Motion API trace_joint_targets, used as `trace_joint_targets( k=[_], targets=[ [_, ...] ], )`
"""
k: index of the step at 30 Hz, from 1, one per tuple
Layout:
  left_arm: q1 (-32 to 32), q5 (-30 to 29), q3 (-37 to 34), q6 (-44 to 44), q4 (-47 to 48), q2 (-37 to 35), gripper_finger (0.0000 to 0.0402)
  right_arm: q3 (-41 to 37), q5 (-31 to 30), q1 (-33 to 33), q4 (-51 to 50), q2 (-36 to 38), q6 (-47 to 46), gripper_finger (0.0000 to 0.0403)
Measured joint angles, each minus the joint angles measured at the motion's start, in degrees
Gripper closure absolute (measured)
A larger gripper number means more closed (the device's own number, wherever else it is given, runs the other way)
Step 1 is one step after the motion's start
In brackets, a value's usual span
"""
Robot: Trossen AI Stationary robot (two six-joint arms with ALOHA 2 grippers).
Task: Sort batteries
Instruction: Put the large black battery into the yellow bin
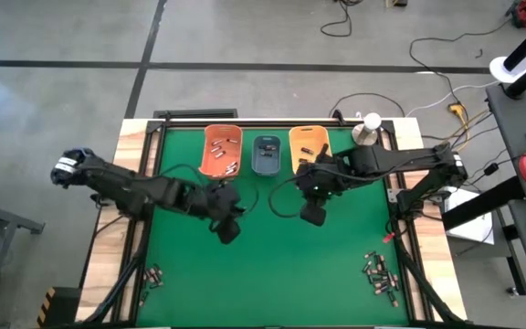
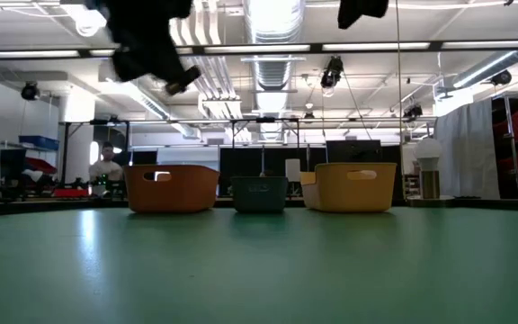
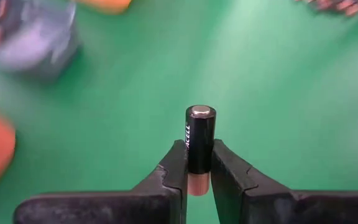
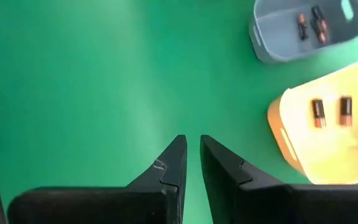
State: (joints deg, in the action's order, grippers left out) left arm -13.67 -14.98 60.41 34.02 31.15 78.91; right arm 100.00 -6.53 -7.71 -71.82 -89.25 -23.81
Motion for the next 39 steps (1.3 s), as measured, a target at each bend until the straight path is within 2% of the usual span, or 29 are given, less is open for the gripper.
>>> trace_joint_targets(
  k=[5,9,12,14,19,25,34,39],
  targets=[
    [3.7,3.5,4.7,-11.3,-4.8,0.1,0.0373,-2.2,-5.4,-4.1,13.1,2.2,2.4,0.0364],
    [4.8,3.5,12.1,-18.9,-5.3,0.0,0.0373,-5.3,-16.2,-6.6,24.5,6.3,4.9,0.0363],
    [5.3,3.5,18.5,-23.7,-5.6,0.0,0.0373,-7.1,-22.0,-6.8,32.6,9.9,7.7,0.0349],
    [5.5,3.4,22.4,-26.3,-5.6,0.0,0.0373,-8.3,-23.6,-7.1,39.9,11.8,11.6,0.0329],
    [5.6,2.4,29.3,-30.5,-6.3,0.5,0.0373,-9.4,-22.7,-7.8,55.2,12.4,22.3,0.0280],
    [5.6,2.0,32.3,-32.6,-7.8,1.3,0.0373,-9.4,-19.2,-7.7,68.4,8.2,29.9,0.0255],
    [5.5,1.8,32.5,-33.7,-8.3,1.4,0.0373,-9.4,-19.0,-6.5,70.5,7.1,26.9,0.0269],
    [5.1,1.9,32.5,-34.1,-8.6,1.4,0.0373,-9.4,-19.0,-6.4,70.7,7.1,28.6,0.0281]
  ],
)
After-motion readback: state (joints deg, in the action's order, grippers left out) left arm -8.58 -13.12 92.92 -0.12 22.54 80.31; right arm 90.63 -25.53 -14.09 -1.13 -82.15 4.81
